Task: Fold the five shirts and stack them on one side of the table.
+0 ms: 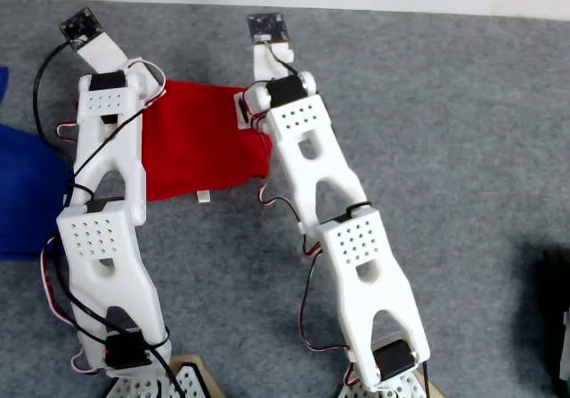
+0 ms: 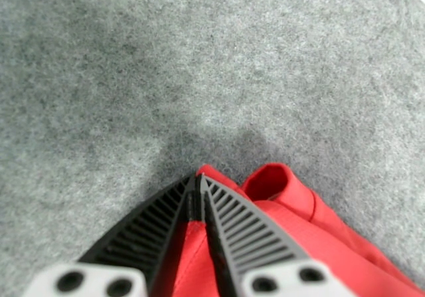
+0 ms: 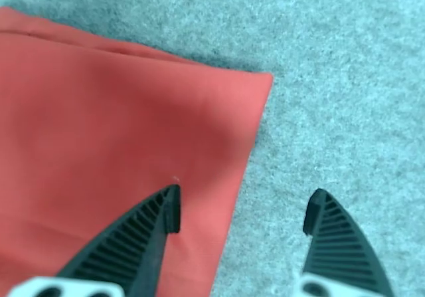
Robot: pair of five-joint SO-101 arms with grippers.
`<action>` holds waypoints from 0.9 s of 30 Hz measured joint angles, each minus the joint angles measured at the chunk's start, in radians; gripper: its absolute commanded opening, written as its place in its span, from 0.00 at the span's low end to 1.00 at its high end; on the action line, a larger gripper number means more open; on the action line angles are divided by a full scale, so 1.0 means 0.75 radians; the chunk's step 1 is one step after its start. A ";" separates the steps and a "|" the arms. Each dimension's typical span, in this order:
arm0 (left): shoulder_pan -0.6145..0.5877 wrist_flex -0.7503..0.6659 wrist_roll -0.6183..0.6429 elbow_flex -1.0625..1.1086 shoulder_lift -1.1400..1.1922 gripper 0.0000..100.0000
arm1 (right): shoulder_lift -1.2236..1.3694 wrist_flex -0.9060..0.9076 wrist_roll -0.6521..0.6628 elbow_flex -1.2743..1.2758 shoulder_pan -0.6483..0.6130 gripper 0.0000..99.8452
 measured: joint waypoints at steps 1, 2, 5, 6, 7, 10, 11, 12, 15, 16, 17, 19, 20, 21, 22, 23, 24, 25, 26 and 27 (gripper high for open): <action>0.000 0.000 0.000 0.000 0.000 0.01 | 0.000 0.000 0.000 0.000 -0.004 0.30; 0.000 0.000 0.000 0.000 0.000 0.01 | 0.000 0.000 0.000 -0.002 -0.010 0.30; 0.000 0.000 0.000 0.000 0.000 0.01 | 0.018 0.000 0.000 -0.004 -0.043 0.30; 0.000 0.000 0.000 0.000 0.000 0.01 | 0.043 0.000 0.000 -0.014 -0.057 0.30; 0.000 0.000 0.000 0.000 0.000 0.01 | 0.072 0.000 0.000 -0.016 -0.070 0.30; 0.000 0.000 0.000 0.000 0.000 0.01 | 0.153 -0.025 0.000 -0.016 -0.086 0.30; 0.000 0.000 0.000 0.000 0.000 0.01 | 0.172 -0.031 0.000 -0.016 -0.088 0.30; 0.000 0.000 0.000 0.000 0.000 0.01 | 0.182 -0.037 0.000 -0.016 -0.088 0.30; 0.000 0.000 0.000 0.000 0.000 0.01 | 0.198 -0.039 0.000 -0.027 -0.088 0.30; 0.000 0.000 0.000 0.000 0.000 0.01 | 0.200 -0.039 0.000 -0.027 -0.088 0.30; 0.000 0.000 0.000 0.000 0.000 0.01 | 0.200 -0.039 0.000 -0.027 -0.088 0.29; 0.000 0.000 0.000 0.000 0.000 0.01 | 0.200 -0.039 0.000 -0.027 -0.088 0.23; 0.000 0.000 0.000 0.000 0.000 0.01 | 0.200 -0.039 0.000 -0.027 -0.088 0.19; 0.000 0.000 0.000 0.000 0.000 0.01 | 0.200 -0.039 0.000 -0.027 -0.088 0.14; 0.000 0.000 0.000 0.000 0.000 0.01 | 0.200 -0.039 0.000 -0.027 -0.088 0.10; 0.000 0.000 0.000 0.000 0.000 0.01 | 0.200 -0.041 0.000 -0.027 -0.088 0.06; 0.000 0.000 0.000 0.000 0.000 0.01 | 0.200 -0.041 0.000 -0.027 -0.084 0.02; -0.002 0.000 0.000 0.000 0.000 0.01 | 0.200 -0.041 0.000 -0.029 -0.082 0.00; -0.004 0.000 0.000 0.000 0.000 0.01 | 0.200 -0.041 0.000 -0.029 -0.080 0.01; -0.008 0.000 0.000 0.000 0.000 0.01 | 0.200 -0.041 0.000 -0.029 -0.080 0.01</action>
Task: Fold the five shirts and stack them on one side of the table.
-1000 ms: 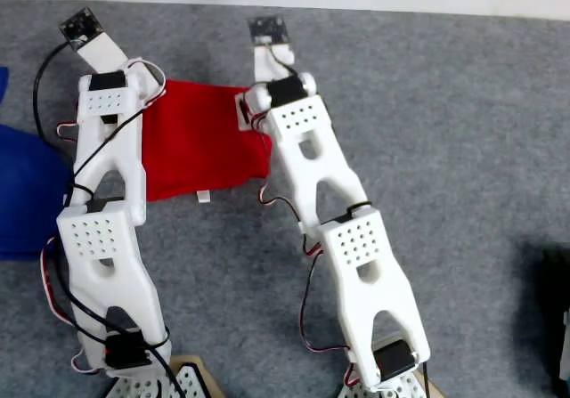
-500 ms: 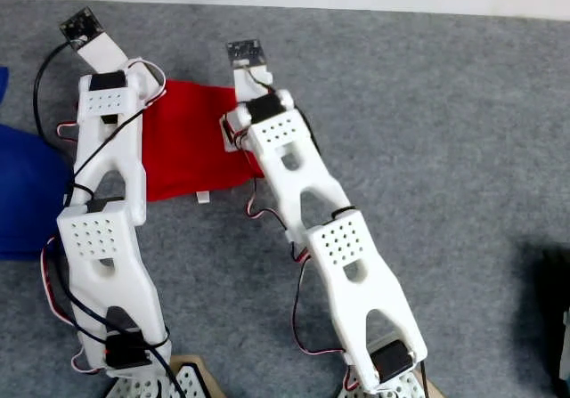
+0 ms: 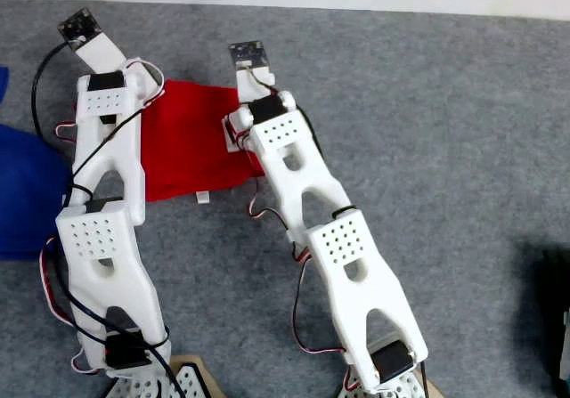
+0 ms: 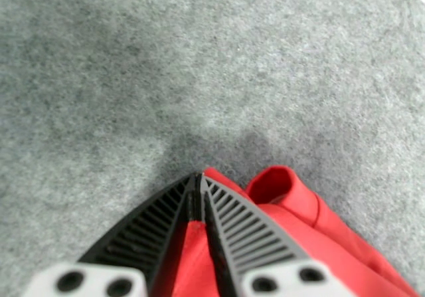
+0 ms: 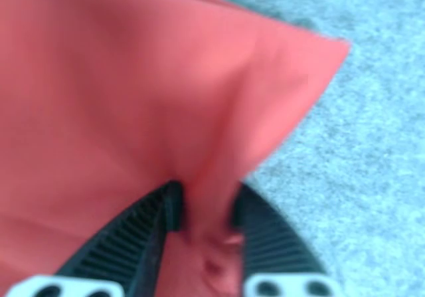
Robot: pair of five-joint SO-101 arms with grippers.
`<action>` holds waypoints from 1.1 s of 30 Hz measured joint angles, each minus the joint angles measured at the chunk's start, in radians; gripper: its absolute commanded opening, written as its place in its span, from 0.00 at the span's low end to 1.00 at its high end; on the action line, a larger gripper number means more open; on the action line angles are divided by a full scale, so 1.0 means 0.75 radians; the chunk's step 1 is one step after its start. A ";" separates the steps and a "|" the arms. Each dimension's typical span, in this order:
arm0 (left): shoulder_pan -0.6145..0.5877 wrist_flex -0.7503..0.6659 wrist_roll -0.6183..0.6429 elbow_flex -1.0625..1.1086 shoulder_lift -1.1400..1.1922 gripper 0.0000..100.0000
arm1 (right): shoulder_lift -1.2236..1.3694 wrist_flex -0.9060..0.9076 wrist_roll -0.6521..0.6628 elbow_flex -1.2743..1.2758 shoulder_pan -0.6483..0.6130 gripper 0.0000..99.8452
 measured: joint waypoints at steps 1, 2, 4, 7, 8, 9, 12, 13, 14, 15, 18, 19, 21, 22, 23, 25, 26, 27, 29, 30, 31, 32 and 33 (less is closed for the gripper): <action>-0.002 0.000 0.000 0.000 0.000 0.01 | 0.002 0.002 0.000 0.000 0.000 0.01; -0.004 0.000 0.000 0.000 0.000 0.01 | 0.002 0.004 0.000 0.000 0.000 0.01; -0.004 0.000 0.000 0.000 0.000 0.01 | 0.002 0.027 0.000 0.000 0.002 0.01; -0.014 0.000 0.000 0.000 0.000 0.01 | 0.002 0.074 -0.002 -0.010 0.025 0.01; -0.020 0.000 0.000 0.000 0.000 0.01 | 0.002 0.086 -0.002 -0.014 0.043 0.01; -0.027 0.000 0.000 0.000 0.000 0.01 | 0.002 0.098 -0.002 -0.014 0.065 0.01; -0.037 0.000 0.000 0.000 0.000 0.01 | 0.002 0.155 -0.002 -0.049 0.153 0.01; -0.039 0.000 0.000 0.000 0.000 0.01 | 0.004 0.200 -0.002 -0.084 0.186 0.01; -0.039 0.000 0.000 0.000 0.000 0.01 | 0.006 0.248 -0.002 -0.125 0.229 0.01; -0.039 0.000 0.000 0.000 0.000 0.01 | 0.006 0.284 -0.002 -0.174 0.276 0.01; -0.039 0.000 0.000 0.000 0.000 0.01 | 0.006 0.440 -0.002 -0.376 0.405 0.01; -0.039 0.000 0.000 0.000 0.000 0.01 | 0.006 0.497 -0.002 -0.448 0.440 0.01; -0.039 0.000 0.000 0.000 0.000 0.01 | 0.004 0.563 0.000 -0.528 0.507 0.01; -0.039 0.000 0.000 0.000 0.000 0.01 | 0.004 0.571 0.000 -0.544 0.546 0.01; -0.039 0.000 0.000 0.000 0.000 0.01 | 0.006 0.577 0.000 -0.550 0.585 0.01; -0.039 0.000 0.000 0.000 0.000 0.01 | 0.006 0.579 0.000 -0.556 0.669 0.01; -0.039 0.000 0.000 0.000 0.000 0.01 | 0.000 0.579 0.000 -0.556 0.706 0.01; -0.039 0.000 0.000 0.000 0.000 0.01 | -0.010 0.581 0.000 -0.556 0.745 0.01; -0.039 0.000 0.000 0.000 0.000 0.01 | -0.041 0.583 0.000 -0.556 0.822 0.01; -0.039 0.000 0.000 0.000 0.000 0.01 | -0.063 0.583 0.000 -0.556 0.855 0.01; -0.039 0.000 0.000 0.000 0.000 0.01 | -0.088 0.583 0.006 -0.556 0.886 0.01; -0.039 0.000 0.000 0.000 0.000 0.01 | -0.119 0.583 0.012 -0.556 0.910 0.01; -0.039 0.000 0.000 0.000 0.000 0.01 | -0.147 0.583 0.014 -0.556 0.935 0.01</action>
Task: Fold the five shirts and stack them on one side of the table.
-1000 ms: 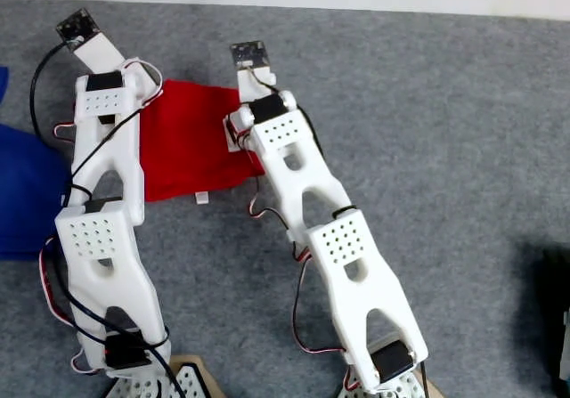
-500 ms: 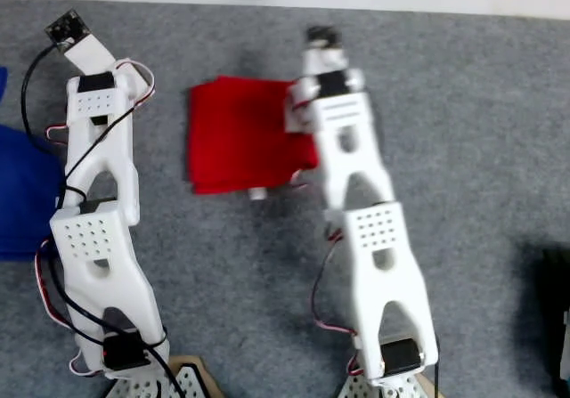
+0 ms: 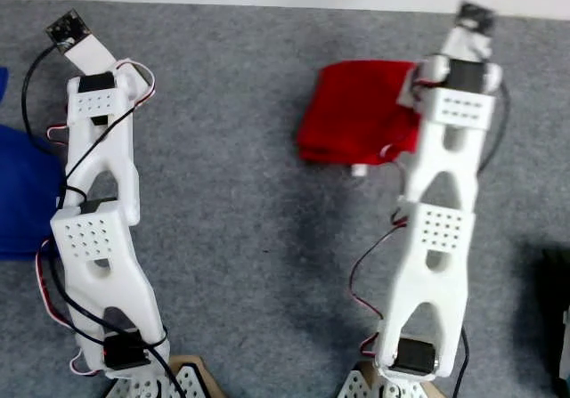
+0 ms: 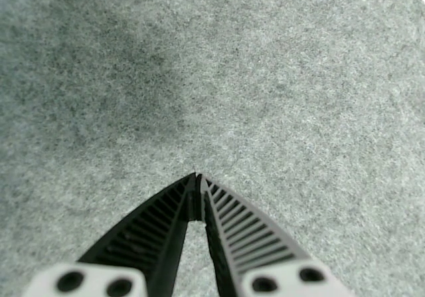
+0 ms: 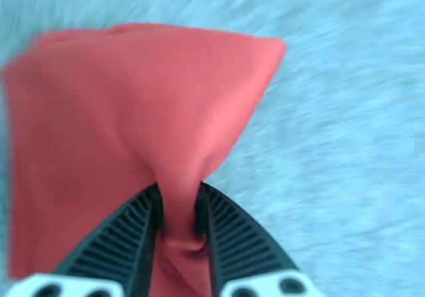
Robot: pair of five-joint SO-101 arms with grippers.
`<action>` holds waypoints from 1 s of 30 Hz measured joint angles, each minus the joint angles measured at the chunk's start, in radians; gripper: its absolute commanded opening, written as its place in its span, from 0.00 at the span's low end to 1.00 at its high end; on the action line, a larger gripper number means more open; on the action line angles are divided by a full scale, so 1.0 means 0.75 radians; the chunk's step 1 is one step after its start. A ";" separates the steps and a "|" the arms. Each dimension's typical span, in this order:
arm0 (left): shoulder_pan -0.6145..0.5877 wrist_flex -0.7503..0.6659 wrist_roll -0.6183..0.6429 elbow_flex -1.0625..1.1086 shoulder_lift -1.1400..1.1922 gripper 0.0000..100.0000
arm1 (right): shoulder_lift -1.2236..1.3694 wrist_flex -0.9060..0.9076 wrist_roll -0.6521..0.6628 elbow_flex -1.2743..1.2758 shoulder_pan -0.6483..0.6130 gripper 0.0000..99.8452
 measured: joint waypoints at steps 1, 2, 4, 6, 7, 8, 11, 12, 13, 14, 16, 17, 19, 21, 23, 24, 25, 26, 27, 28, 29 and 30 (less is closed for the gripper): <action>0.000 0.000 0.000 0.000 0.000 0.01 | -0.035 0.000 0.002 0.000 0.020 0.01; 0.000 0.000 0.000 0.000 0.000 0.01 | -0.074 0.000 0.002 0.002 0.043 0.01; 0.000 0.000 0.000 0.000 0.000 0.01 | -0.174 0.000 0.010 0.068 0.094 0.01; 0.000 0.000 0.000 0.000 0.000 0.01 | -0.284 0.000 0.037 0.190 0.151 0.01; 0.000 0.000 0.000 0.000 0.000 0.01 | -0.340 0.000 0.053 0.266 0.182 0.01; 0.000 0.000 0.000 0.000 0.000 0.01 | -0.389 0.000 0.063 0.331 0.209 0.01; 0.000 0.000 0.000 0.000 0.000 0.01 | -0.522 0.000 0.092 0.501 0.305 0.01; 0.000 0.000 0.000 0.000 0.000 0.01 | -0.554 0.000 0.106 0.536 0.340 0.01; 0.000 0.000 0.000 0.000 0.000 0.01 | -0.579 0.000 0.121 0.552 0.378 0.01; 0.000 0.000 0.000 0.000 0.000 0.01 | -0.599 0.000 0.135 0.565 0.415 0.01; 0.000 0.000 0.000 0.000 0.000 0.01 | -0.628 0.000 0.164 0.567 0.489 0.01; 0.000 0.000 0.000 0.000 0.000 0.01 | -0.638 0.000 0.182 0.567 0.526 0.01; 0.000 0.000 0.000 0.000 0.000 0.01 | -0.649 0.000 0.221 0.567 0.599 0.01; 0.000 0.000 0.000 0.000 0.000 0.01 | -0.649 0.000 0.262 0.567 0.657 0.01; 0.000 0.000 0.000 0.000 0.000 0.01 | -0.649 0.000 0.288 0.565 0.700 0.01; 0.000 0.000 0.000 0.000 0.010 0.01 | -0.649 0.000 0.297 0.554 0.724 0.01; 0.000 0.000 0.000 0.000 0.025 0.01 | -0.649 0.000 0.307 0.548 0.747 0.01; 0.000 0.000 0.000 0.000 0.037 0.01 | -0.649 0.000 0.317 0.534 0.771 0.01; 0.000 0.000 0.000 0.002 0.053 0.01 | -0.649 0.000 0.325 0.516 0.796 0.01; 0.002 0.000 0.000 0.002 0.057 0.01 | -0.649 0.000 0.329 0.495 0.820 0.01; 0.004 0.000 0.000 0.002 0.057 0.01 | -0.649 0.000 0.340 0.471 0.847 0.01; 0.008 0.000 0.000 0.002 0.057 0.01 | -0.649 0.000 0.350 0.448 0.876 0.01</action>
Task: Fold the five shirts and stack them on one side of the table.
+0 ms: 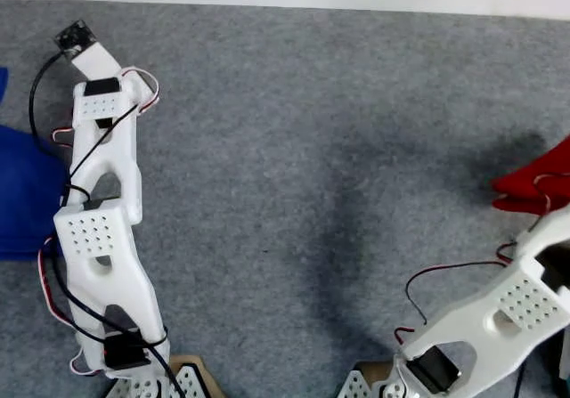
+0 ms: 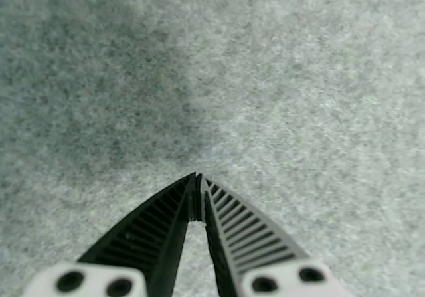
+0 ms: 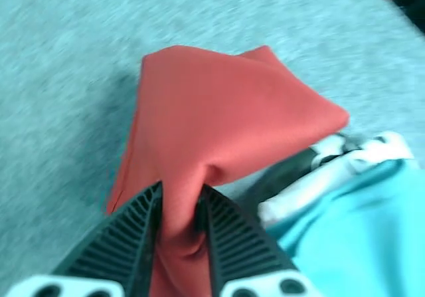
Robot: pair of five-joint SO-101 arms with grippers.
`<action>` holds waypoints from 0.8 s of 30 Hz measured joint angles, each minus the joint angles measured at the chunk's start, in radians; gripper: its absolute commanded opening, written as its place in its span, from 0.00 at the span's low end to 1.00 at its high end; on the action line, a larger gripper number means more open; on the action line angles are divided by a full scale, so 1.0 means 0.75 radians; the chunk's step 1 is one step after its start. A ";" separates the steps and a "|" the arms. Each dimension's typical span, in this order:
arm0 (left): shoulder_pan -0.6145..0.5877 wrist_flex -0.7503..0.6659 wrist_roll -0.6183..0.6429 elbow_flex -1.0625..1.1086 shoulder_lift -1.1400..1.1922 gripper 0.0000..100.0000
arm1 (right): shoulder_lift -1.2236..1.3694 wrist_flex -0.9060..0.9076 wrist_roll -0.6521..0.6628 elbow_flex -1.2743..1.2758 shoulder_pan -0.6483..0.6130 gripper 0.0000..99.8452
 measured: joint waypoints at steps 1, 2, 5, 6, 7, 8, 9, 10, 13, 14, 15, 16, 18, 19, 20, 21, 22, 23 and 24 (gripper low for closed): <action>0.000 0.000 0.000 0.000 0.000 0.01 | 0.000 0.000 0.010 -0.023 0.027 0.01; 0.000 0.000 0.000 0.000 0.000 0.01 | 0.000 0.000 0.018 -0.041 0.055 0.01; 0.000 0.000 0.000 0.000 0.000 0.01 | 0.000 0.000 0.043 -0.078 0.133 0.01; 0.000 0.000 0.000 0.000 0.000 0.01 | 0.000 0.000 0.051 -0.088 0.155 0.01; 0.000 0.000 0.000 0.000 0.000 0.01 | 0.000 0.000 0.057 -0.094 0.182 0.01; 0.000 0.000 0.000 0.000 0.000 0.01 | -0.006 0.000 0.063 -0.096 0.205 0.01; 0.000 0.000 0.000 0.000 0.000 0.01 | -0.018 0.000 0.072 -0.096 0.229 0.01; 0.000 0.000 0.000 0.000 0.000 0.01 | -0.037 0.000 0.080 -0.096 0.256 0.01; 0.000 0.000 0.000 0.000 0.000 0.01 | -0.133 0.000 0.100 -0.057 0.338 0.01; 0.000 0.000 0.000 0.000 0.000 0.01 | -0.174 0.000 0.115 -0.020 0.364 0.01; 0.000 0.000 0.000 0.000 0.000 0.01 | -0.219 0.000 0.141 0.025 0.391 0.01; 0.000 0.000 0.000 0.000 0.000 0.01 | -0.258 0.000 0.172 0.078 0.409 0.01; 0.000 0.000 0.000 0.000 0.000 0.01 | -0.348 0.000 0.248 0.219 0.440 0.01; 0.000 0.000 0.000 0.000 0.000 0.01 | -0.393 0.000 0.284 0.293 0.452 0.01; 0.000 0.000 0.000 0.000 0.000 0.01 | -0.440 0.000 0.319 0.374 0.466 0.01; 0.000 0.000 0.000 0.000 0.000 0.01 | -0.487 0.000 0.362 0.466 0.483 0.01; 0.000 0.000 0.000 0.000 0.000 0.01 | -0.528 0.000 0.397 0.546 0.491 0.01; 0.000 0.000 0.000 0.000 0.000 0.01 | -0.569 0.000 0.440 0.636 0.497 0.01; 0.000 0.000 0.000 0.000 0.000 0.01 | -0.608 0.000 0.485 0.726 0.499 0.01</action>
